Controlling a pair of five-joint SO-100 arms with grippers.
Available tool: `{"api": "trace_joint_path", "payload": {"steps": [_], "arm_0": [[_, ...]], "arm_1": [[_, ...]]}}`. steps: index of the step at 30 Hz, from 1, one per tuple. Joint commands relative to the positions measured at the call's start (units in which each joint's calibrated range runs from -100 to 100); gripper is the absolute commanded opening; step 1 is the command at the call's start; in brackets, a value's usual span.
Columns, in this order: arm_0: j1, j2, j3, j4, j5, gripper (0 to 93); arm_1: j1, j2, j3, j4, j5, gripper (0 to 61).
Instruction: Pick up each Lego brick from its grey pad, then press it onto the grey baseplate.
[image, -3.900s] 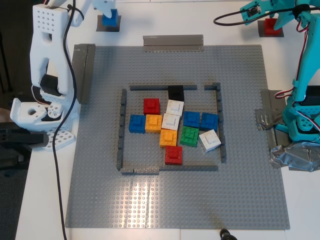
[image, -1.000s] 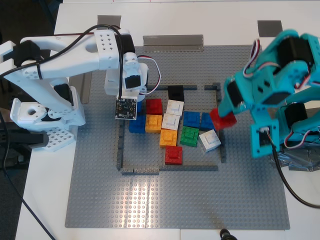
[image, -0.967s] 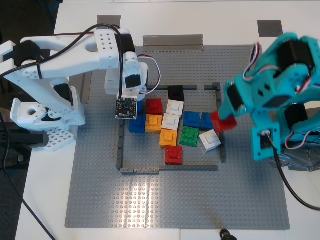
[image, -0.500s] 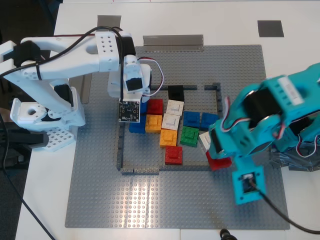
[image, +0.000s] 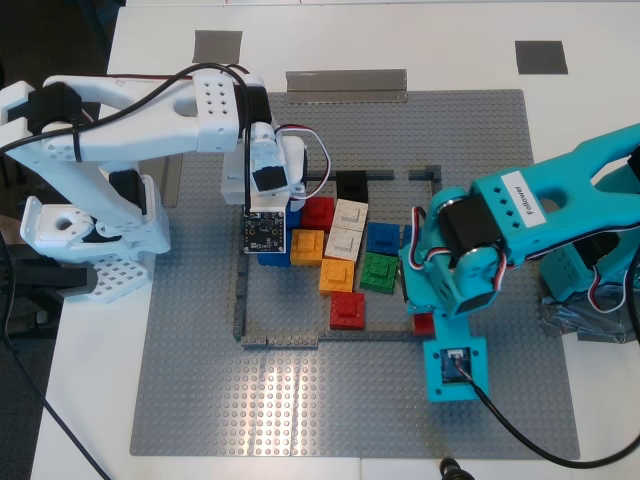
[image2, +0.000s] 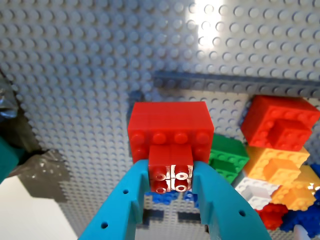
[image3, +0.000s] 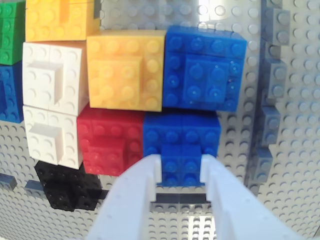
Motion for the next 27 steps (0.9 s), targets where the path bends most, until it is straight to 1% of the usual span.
{"api": "trace_joint_path", "payload": {"steps": [1,3,6,10,15,27], "arm_0": [[1.7,0.8,-4.1,-1.0,0.0,0.0],[1.6,1.1,-4.3,-0.9,0.0,0.0],[1.7,2.2,-4.3,-0.9,0.1,0.0],[1.2,3.0,-4.0,-0.5,0.2,0.0],[1.1,3.4,-3.5,-0.7,0.3,0.0],[-0.8,3.4,-3.5,-0.5,0.3,0.0]], "arm_1": [[-0.1,-0.3,-0.1,-0.9,0.8,0.7],[-0.1,-0.2,0.1,-1.0,1.0,8.4],[0.0,-0.2,0.2,-0.6,1.2,11.7],[0.2,-0.2,0.2,-0.4,1.4,13.4],[0.2,-0.7,0.0,0.6,1.6,13.4],[-0.2,-4.2,-5.3,7.2,2.4,14.5]]}}
